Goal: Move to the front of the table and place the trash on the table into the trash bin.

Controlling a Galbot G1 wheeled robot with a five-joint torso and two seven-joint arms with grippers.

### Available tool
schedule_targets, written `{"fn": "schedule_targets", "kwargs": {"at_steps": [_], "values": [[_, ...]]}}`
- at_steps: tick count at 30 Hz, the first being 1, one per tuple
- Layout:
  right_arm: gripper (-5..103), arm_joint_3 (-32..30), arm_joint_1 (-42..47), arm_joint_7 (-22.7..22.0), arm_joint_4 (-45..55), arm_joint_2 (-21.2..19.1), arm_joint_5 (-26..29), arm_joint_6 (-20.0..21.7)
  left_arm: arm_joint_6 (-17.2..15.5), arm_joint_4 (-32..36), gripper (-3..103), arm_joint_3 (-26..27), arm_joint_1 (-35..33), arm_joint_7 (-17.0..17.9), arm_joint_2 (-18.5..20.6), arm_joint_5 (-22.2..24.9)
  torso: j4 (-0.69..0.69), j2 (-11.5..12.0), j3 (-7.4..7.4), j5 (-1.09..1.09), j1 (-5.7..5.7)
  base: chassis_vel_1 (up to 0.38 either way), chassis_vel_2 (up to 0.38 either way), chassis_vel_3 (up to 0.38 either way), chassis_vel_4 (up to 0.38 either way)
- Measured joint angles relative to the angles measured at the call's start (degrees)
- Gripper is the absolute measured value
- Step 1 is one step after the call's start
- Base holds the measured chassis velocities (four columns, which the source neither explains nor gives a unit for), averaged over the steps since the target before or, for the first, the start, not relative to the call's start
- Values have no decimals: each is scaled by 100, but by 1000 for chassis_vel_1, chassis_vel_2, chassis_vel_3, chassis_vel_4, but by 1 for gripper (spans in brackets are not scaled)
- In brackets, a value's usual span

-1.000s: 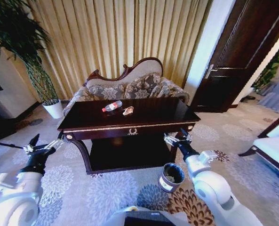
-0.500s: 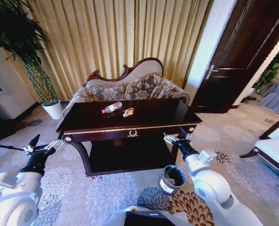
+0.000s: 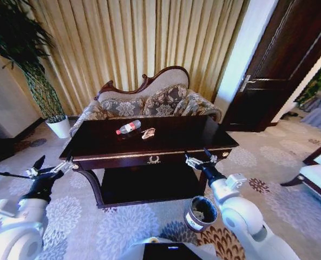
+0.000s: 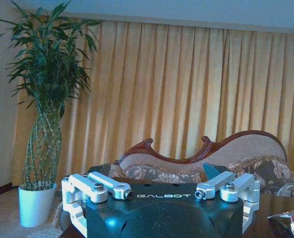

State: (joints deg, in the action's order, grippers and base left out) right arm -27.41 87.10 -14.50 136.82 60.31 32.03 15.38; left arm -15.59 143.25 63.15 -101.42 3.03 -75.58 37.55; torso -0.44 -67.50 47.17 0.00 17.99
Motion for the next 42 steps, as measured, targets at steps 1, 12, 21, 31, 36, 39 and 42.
{"fn": "schedule_targets", "kwargs": {"at_steps": [1,12,21,31,36,39,42], "values": [[100,2,3,1,0,0,0,0,0,0,100,-2,0,0,0,-1,0,0,0,0,0,-96,86,116,-97],[100,62,76,44,101,-15,-39,92,13,-1,100,15,-13,-2,-1,-4,1,3,2,0,5,-147,146,153,-149],[100,241,-271,-146,91,-216,345,495,74,-1,100,196,-246,-2,-20,71,-1,-2,-2,1,-5,-25,36,25,-37],[100,751,-1843,-267,-907,-684,1267,1031,196,-1,100,289,-396,1,-41,91,0,1,1,0,3,4,-4,-2,6],[100,1445,-2847,-603,-1201,-706,1888,1318,176,-1,100,232,-420,8,-87,33,2,1,1,0,2,0,0,0,0],[100,1791,-3255,-716,-1315,-650,2051,1409,173,-1,100,192,-444,15,-120,-42,2,1,0,0,1,0,0,0,0],[100,2192,-3674,-771,-1564,-472,2072,1486,171,-1,100,156,-475,18,-147,-85,0,1,1,0,2,0,0,0,0]]}}
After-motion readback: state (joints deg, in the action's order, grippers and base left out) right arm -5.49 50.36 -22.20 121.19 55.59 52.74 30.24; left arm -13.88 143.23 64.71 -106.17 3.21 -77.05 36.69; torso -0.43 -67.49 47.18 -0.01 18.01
